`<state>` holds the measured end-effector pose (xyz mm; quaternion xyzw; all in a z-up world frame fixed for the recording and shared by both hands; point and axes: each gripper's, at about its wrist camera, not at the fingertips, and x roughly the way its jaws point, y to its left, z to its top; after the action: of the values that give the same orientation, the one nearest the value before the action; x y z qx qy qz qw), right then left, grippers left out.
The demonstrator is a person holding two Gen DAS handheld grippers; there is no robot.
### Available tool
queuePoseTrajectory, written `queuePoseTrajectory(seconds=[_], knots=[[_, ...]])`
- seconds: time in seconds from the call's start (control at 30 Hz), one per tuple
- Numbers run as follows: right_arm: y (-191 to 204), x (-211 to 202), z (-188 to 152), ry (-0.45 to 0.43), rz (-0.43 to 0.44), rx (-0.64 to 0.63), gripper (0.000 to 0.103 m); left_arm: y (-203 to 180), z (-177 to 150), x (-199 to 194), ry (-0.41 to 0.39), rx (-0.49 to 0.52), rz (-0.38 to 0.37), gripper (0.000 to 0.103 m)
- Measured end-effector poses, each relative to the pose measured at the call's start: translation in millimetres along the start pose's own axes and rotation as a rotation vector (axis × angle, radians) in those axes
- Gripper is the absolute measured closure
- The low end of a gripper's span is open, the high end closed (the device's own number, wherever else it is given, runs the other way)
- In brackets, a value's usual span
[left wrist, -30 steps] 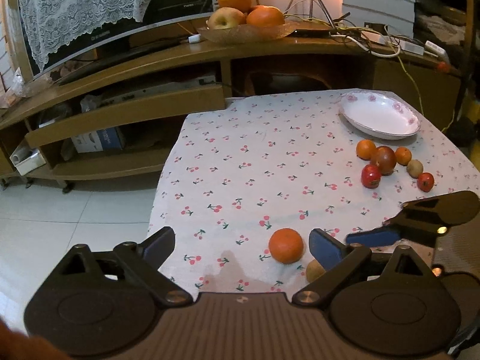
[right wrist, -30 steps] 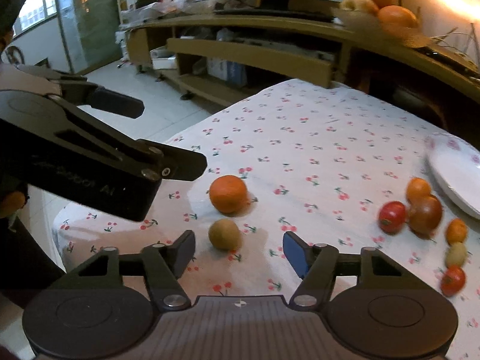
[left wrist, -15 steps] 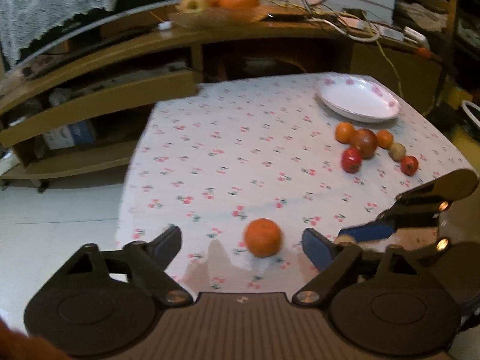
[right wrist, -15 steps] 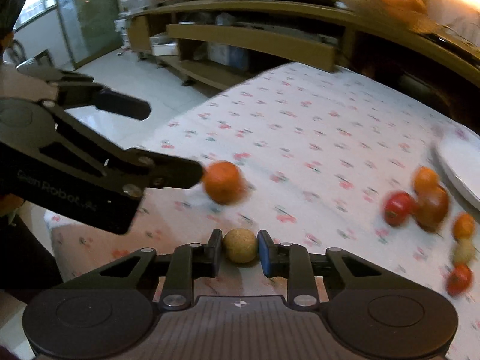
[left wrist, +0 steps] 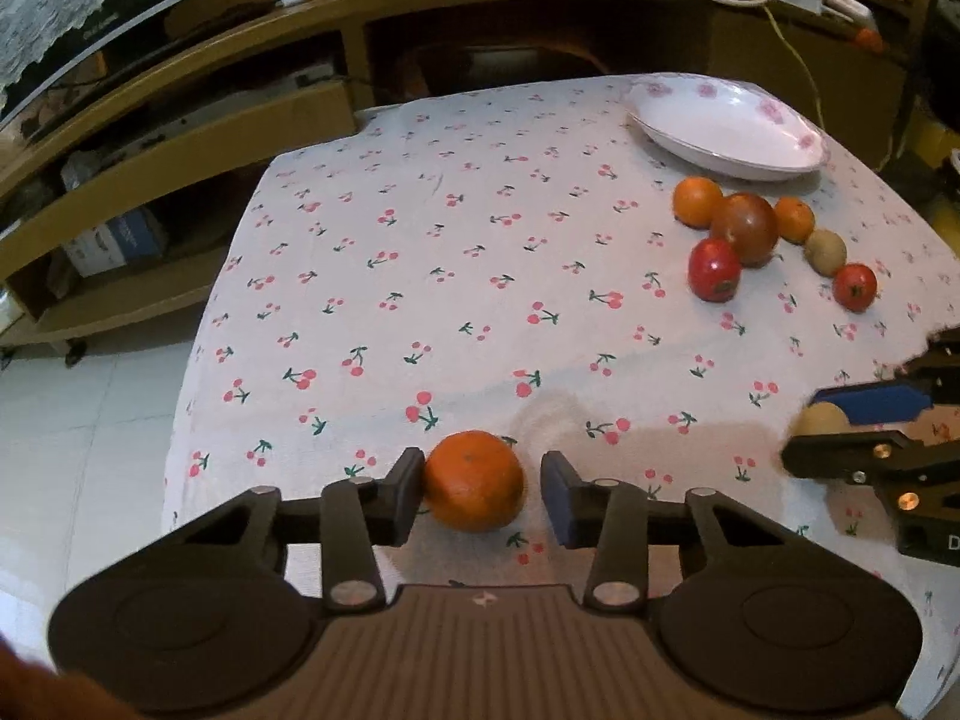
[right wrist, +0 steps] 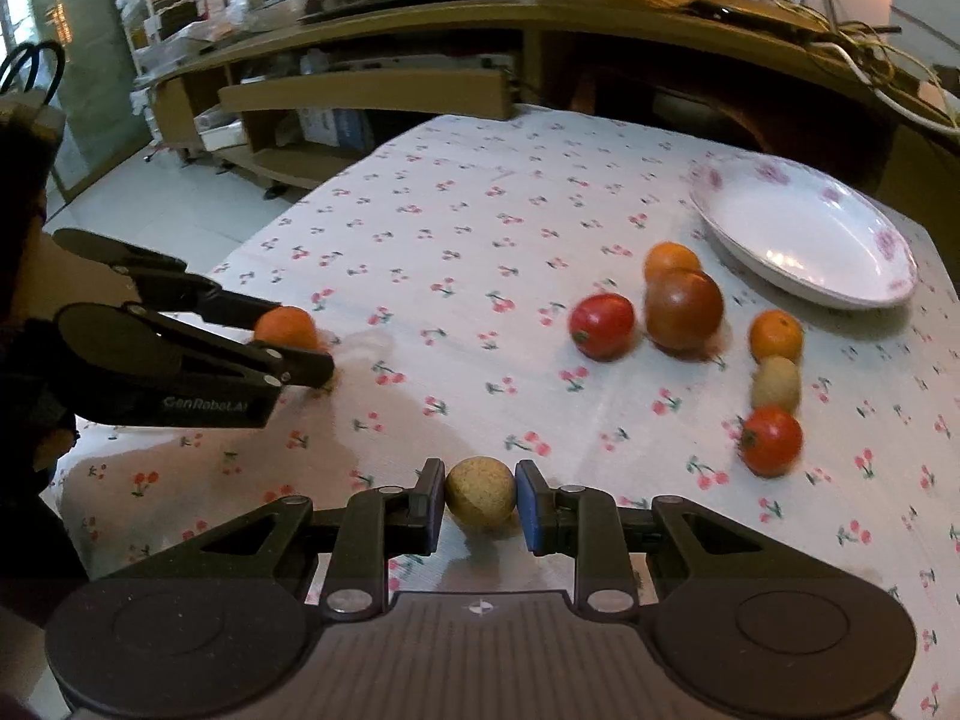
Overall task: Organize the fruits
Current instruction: 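Carry the orange into the white plate with the left tool while the right tool drops the kiwi there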
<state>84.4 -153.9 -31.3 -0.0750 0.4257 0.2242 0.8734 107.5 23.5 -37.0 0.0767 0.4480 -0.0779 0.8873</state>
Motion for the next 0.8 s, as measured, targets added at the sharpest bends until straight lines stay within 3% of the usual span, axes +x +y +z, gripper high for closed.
queuePoseTrajectory(seconds=[0.1,0.33,0.5,0.8], knots=[[-8,-4,-2,0.005,-0.014,0.027,0.076,-4,-1,-2,0.008,0.0,0.018,0.064],[-26,-25,6,-0.045,-0.048,0.091,0.076,-32,16,-20,-0.022,0.019,-0.043,0.064],[-49,-40,27,-0.101,-0.106,0.127,0.076,-66,61,-32,-0.098,0.072,-0.099,0.064],[-102,-31,65,-0.143,-0.197,0.219,0.076,-105,130,1,-0.149,0.115,-0.163,0.065]])
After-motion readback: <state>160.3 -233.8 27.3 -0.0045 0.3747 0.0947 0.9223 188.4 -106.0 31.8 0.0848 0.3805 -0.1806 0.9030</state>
